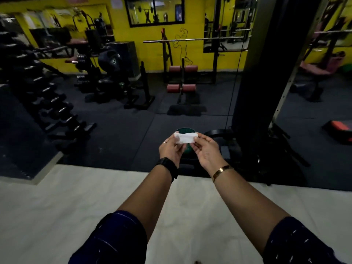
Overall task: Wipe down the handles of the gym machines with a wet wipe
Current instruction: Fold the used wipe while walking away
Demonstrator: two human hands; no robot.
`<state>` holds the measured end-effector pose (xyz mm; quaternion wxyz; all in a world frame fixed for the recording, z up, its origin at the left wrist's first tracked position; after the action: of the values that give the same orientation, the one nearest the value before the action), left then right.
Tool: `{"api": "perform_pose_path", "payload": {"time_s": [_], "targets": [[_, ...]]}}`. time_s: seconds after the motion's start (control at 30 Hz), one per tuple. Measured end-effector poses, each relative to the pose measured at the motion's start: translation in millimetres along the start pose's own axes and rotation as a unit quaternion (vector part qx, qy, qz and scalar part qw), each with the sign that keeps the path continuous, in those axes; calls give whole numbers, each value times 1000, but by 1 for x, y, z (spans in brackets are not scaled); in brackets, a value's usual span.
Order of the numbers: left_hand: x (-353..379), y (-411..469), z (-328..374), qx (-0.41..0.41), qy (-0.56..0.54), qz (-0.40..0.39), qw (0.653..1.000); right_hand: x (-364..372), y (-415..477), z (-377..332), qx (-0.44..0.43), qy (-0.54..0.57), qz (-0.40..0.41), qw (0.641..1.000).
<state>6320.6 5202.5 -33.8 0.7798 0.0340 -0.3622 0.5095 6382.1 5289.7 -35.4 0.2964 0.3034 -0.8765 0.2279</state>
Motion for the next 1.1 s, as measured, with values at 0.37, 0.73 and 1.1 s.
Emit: {"api": "perform_pose_path", "payload": {"time_s": [0.37, 0.73, 1.1], "targets": [[89, 224, 17, -23, 52, 8, 998, 37, 233, -28, 10, -3, 36, 999], [117, 466, 25, -72, 54, 33, 995, 69, 467, 3, 36, -45, 85, 995], [134, 654, 22, -152, 88, 103, 979, 86, 641, 34, 88, -104, 124, 983]]}}
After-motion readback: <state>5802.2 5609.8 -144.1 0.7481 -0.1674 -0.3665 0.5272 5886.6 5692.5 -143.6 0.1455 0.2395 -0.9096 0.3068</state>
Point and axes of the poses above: each hand's wrist, its own y-axis towards the middle knuckle, its own x-axis out of the palm, z = x × y, the point moved 1 cm from there along y, towards the middle knuckle, and after that the axes turned 2 degrees about -x, right-handed, at the moved point
